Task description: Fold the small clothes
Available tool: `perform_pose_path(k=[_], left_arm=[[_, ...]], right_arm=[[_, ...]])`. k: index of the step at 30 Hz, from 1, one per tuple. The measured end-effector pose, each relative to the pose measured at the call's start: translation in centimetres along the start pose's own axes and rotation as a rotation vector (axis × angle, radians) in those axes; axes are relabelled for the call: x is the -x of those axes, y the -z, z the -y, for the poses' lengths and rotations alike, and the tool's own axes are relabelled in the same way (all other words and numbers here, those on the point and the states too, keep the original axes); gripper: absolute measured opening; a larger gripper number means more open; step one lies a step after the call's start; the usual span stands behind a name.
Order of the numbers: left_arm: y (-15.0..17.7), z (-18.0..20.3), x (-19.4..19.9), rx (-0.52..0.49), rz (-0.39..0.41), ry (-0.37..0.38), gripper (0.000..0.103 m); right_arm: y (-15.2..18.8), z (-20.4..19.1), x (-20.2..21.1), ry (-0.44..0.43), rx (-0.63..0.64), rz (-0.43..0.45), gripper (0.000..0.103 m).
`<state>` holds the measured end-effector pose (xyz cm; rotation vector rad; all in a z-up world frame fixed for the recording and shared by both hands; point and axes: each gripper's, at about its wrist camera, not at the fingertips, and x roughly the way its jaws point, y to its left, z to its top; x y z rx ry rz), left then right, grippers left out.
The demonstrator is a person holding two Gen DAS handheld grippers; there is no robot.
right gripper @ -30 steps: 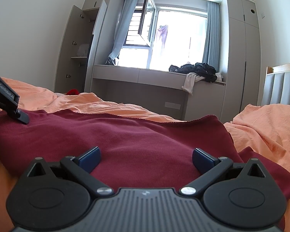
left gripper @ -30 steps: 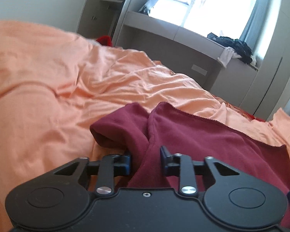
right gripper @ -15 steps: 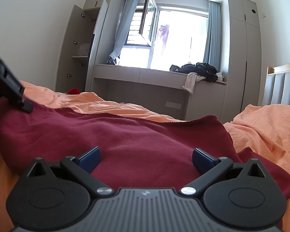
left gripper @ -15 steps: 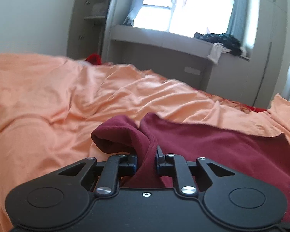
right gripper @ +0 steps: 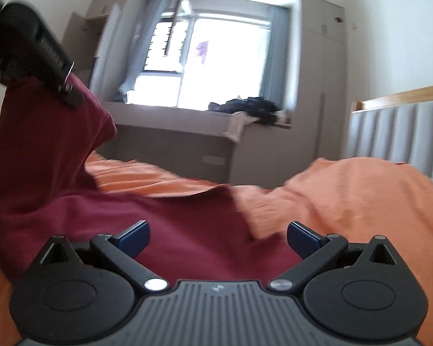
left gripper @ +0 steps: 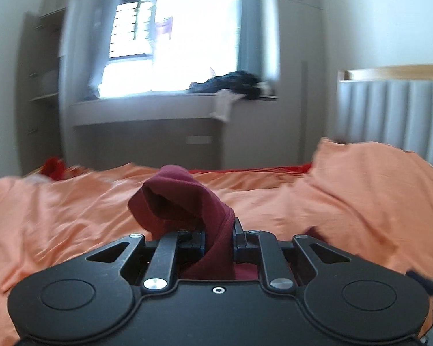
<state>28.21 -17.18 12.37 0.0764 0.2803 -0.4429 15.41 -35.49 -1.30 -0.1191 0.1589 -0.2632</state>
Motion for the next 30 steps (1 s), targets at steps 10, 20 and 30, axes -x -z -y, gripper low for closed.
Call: perform_pose_path(k=[10,20,30], left_arm=[[4.9,9.3,-2.8,-0.079,-0.155,0.254,0.022],[8.7,11.3,0.9,-0.193,-0.125,0.381,0.073],[8.0,8.4,4.4,-0.254,-0.030,0.198,0.099]], right_arm=[[-1.0,11.5,0.5,0.297,-0.076,-0.021,0.103],[0.8,18.0,-0.7,0.182,-0.380,-0.107,0.103],[1.5,19.2,-3.3,-0.265,-0.677,-0.077,0.103]])
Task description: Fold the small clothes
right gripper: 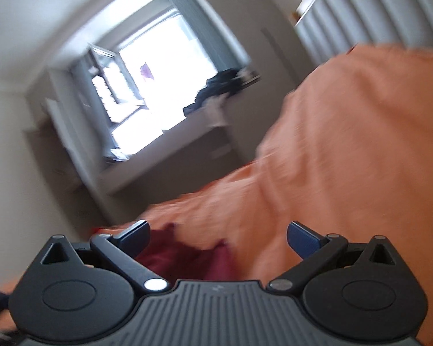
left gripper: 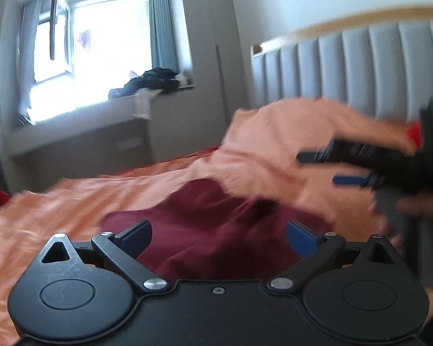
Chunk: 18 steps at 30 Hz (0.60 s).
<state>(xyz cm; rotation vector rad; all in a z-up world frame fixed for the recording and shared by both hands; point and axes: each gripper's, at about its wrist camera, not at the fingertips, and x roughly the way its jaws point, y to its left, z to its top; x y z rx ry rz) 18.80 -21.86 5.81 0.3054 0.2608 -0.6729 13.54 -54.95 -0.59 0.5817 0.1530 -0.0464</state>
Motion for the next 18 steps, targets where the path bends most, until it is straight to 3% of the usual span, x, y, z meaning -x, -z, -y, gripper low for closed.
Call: perform_pose_path(k=[2,4,9,14,15,16,17,18], left_arm=[[0.7,-0.1,-0.1,-0.058,-0.031,-0.028,0.099],[1.5,-0.2,-0.3,-0.099,-0.052,-0.038,0.094],[2.1,-0.2,-0.9,-0.140,-0.081,-0.034,0.077],[2.1,-0.6,-1.1,-0.127,-0.081,-0.013,0.047],[2.1,-0.6,-1.2,-0.125,-0.085,-0.012,0.043],[2.1,-0.7,-1.2,-0.120,-0.089,-0.011,0.032],[2.2,-0.7,-1.3,-0.112,-0.095,-0.010,0.020],[2.2,-0.7,-1.4,-0.099,-0.103,-0.009,0.019]], right_arm=[[0.2,0.4,-0.8,-0.078,-0.046,-0.033,0.102],[0.0,0.7,-2.0,-0.117,-0.076,-0.073,0.094],[-0.1,0.9,-5.1,-0.121,-0.093,-0.146,0.075],[0.8,-0.5,-6.9,-0.153,-0.047,-0.218,0.058],[1.0,-0.9,-7.0,-0.158,-0.032,-0.226,0.053],[1.2,-1.3,-7.2,-0.156,-0.014,-0.237,0.045],[1.4,-1.6,-7.4,-0.153,-0.001,-0.246,0.027],[1.6,-1.9,-7.4,-0.150,0.007,-0.251,0.012]])
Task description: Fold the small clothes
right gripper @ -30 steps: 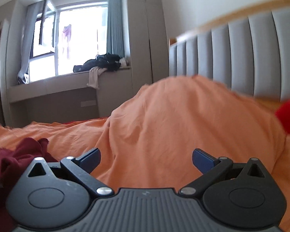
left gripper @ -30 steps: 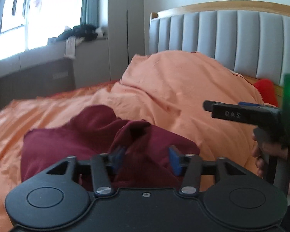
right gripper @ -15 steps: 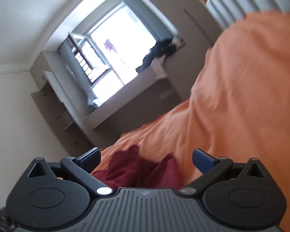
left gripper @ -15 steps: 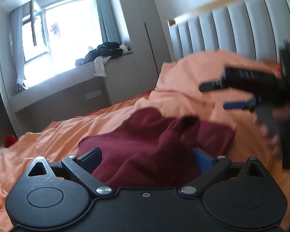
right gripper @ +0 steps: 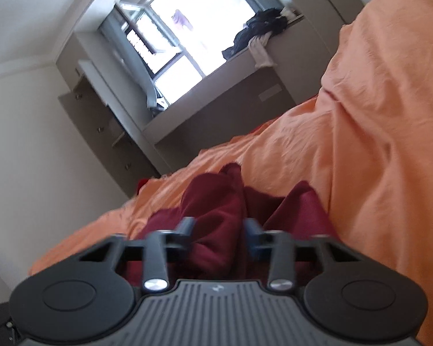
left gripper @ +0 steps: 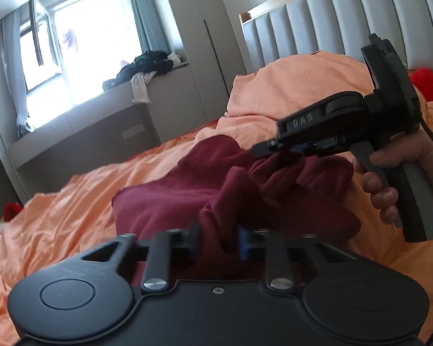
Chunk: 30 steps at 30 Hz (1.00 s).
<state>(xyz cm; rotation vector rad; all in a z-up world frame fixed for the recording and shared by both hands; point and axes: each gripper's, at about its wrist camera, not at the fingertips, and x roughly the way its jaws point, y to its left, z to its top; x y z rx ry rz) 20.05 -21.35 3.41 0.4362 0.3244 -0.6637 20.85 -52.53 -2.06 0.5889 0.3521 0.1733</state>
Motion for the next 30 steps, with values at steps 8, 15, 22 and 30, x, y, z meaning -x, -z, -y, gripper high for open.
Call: perform_pose_path(k=[8,15,22,30], left_arm=[[-1.6,1.4,1.0,0.112,0.076,0.081,0.015],[-0.4,5.5,-1.8,0.061,-0.021,0.127,0.015],[-0.1,4.4,-1.9,0.111,-0.033,0.168,0.024],[-1.2,0.6,-1.0,0.352,-0.071,0.301,0.057]], right_arm=[[0.0,-2.4,3.8,0.040,0.131,0.191,0.005],[0.1,0.8,5.8,0.182,0.045,0.150,0.006],[0.8,1.6,6.0,0.191,0.018,0.110,0.008],[1.2,-0.1,5.9,0.284,0.127,0.125,0.020]])
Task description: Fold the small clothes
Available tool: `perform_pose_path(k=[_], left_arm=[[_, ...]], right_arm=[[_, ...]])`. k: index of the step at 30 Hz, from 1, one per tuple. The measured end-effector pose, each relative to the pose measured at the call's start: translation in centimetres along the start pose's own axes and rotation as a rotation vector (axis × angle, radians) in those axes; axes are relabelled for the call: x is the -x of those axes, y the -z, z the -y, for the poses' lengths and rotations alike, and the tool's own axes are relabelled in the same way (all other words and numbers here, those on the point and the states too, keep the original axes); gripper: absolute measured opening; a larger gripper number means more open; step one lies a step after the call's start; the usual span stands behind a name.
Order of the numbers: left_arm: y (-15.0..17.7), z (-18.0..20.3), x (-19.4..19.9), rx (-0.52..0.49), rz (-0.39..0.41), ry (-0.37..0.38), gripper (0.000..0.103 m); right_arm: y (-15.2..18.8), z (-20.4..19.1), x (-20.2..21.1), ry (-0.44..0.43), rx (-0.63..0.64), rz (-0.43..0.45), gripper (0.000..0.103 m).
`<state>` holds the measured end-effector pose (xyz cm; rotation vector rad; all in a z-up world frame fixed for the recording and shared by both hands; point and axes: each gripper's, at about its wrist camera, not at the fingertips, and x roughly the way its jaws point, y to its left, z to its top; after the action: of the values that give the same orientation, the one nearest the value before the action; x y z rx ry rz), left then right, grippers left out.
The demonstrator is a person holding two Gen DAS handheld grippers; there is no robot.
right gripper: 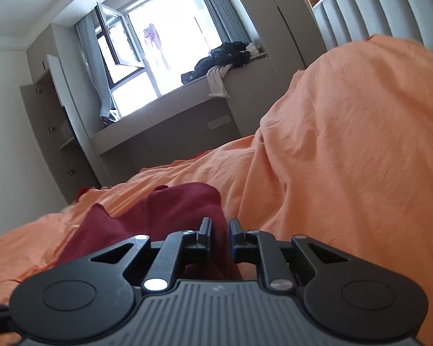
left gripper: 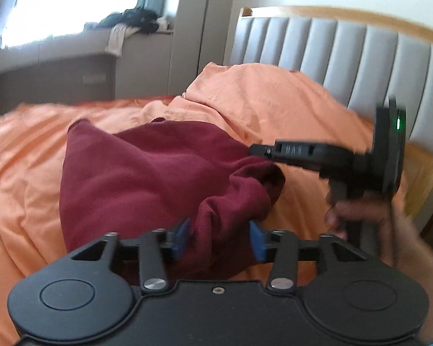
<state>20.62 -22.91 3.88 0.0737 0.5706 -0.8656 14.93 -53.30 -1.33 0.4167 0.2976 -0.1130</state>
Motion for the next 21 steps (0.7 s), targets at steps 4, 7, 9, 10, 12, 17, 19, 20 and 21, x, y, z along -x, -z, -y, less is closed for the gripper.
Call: perform_pose_path(k=[4,7,9,10,12,17,19,20,21], left_arm=[[-1.1,-1.7,1.7,0.121,0.023,-0.027,0.082],[-1.6,-2.9,3.4,0.201,0.082,-0.113,0.102],[-1.7,-3.7,4.2,0.234,0.122,-0.194,0.102],[-1.6,-4.2,4.3,0.237,0.127,-0.223,0.102],[-1.3,-5.1,4.2,0.246,0.126,-0.298,0.102],[0.3,-6.6,3.0,0.251,0.064,-0.387,0.103],[1.2,-6.6,2.3,0.228,0.043,-0.402,0.103],[1.7,-6.6,2.3,0.218,0.039,-0.402,0.103],[2.0,-6.6,2.3,0.211,0.035,-0.402,0.103]], right_arm=[[0.1,-0.6,0.8,0.028,0.035,0.026,0.063],[0.2,-1.1,1.5,0.032,0.052,0.049,0.080],[0.3,-1.7,2.1,0.022,0.070,0.065,0.095],[0.4,-2.0,2.4,0.015,0.077,0.073,0.101],[0.6,-2.8,2.9,-0.013,0.109,0.076,0.103],[2.3,-5.8,2.8,0.034,0.390,0.000,0.103],[3.5,-6.7,2.3,0.081,0.551,-0.042,0.103],[3.9,-6.8,2.2,0.088,0.593,-0.056,0.103],[4.2,-6.8,2.1,0.089,0.611,-0.070,0.103]])
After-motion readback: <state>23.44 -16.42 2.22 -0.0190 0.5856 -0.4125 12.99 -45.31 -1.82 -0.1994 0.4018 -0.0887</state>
